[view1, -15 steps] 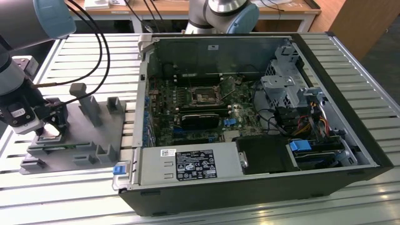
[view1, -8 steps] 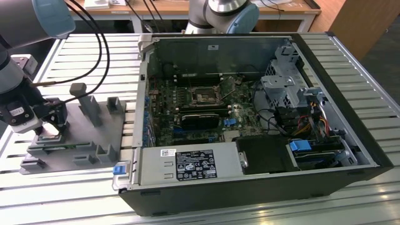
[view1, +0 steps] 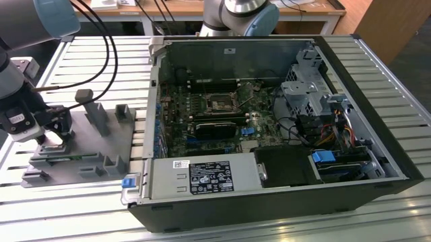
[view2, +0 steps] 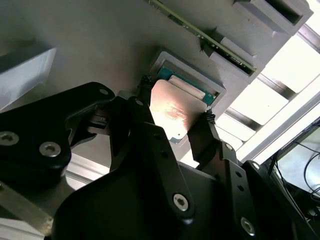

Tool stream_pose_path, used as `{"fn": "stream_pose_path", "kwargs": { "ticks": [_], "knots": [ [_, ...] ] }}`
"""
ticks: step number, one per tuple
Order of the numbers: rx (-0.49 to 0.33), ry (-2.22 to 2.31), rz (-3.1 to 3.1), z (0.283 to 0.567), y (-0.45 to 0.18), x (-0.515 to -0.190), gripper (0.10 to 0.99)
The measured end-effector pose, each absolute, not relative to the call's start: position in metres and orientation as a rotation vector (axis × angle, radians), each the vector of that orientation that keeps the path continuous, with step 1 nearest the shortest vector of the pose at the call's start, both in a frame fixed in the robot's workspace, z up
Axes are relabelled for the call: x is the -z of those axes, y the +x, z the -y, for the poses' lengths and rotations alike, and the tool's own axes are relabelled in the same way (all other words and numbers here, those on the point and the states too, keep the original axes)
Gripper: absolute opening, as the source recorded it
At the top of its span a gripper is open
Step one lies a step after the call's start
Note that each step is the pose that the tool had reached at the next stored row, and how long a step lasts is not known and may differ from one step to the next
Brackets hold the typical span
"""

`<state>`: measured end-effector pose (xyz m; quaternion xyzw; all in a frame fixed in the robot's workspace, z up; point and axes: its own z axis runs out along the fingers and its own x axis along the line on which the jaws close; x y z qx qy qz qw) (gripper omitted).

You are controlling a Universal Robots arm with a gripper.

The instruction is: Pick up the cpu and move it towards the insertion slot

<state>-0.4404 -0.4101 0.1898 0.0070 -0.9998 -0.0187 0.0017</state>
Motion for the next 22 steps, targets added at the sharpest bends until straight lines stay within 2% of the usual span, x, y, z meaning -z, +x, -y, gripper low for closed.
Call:
{"fn": "stream_pose_path", "kwargs": {
  "ticks": [22],
  "knots": [
    [0.058,0.022,3.137,0.4102,-0.4404,-0.196,0.541]
  ]
}}
